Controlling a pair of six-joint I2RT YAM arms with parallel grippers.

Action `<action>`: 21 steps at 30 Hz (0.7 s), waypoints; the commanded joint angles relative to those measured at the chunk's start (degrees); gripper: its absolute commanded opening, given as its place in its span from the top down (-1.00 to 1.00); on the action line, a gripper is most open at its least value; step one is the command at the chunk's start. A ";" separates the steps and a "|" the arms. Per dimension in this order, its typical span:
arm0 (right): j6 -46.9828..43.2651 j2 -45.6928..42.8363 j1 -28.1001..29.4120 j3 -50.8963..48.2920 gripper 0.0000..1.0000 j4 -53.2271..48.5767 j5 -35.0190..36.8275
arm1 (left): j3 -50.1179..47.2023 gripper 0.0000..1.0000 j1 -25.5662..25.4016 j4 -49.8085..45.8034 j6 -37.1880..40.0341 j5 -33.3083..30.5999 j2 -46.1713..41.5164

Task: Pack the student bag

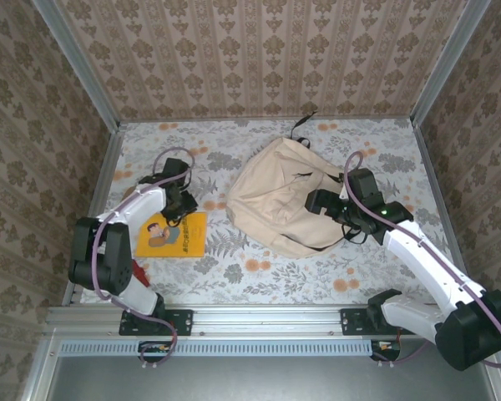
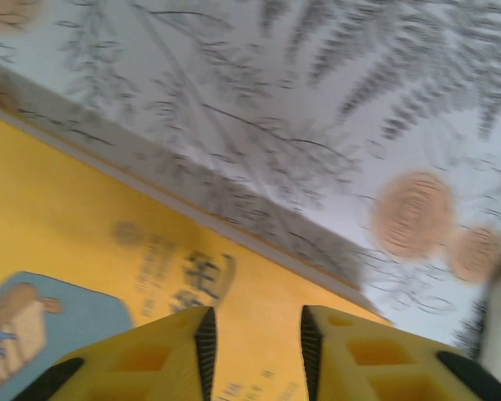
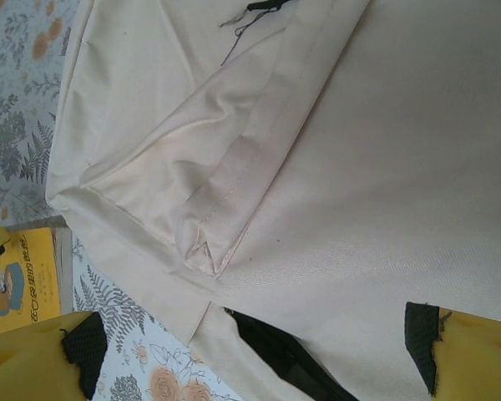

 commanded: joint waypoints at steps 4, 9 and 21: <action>-0.62 1.39 0.40 1.39 -0.91 0.38 -1.38 | -0.90 0.53 -0.07 1.30 3.40 3.30 3.86; -0.63 1.11 0.40 1.88 -0.91 0.08 -1.66 | -2.25 0.58 -4.06 0.19 4.16 6.11 5.62; 0.82 1.00 3.24 1.19 -0.90 0.44 -1.66 | -7.42 0.57 -24.67 2.55 -7.80 8.89 2.40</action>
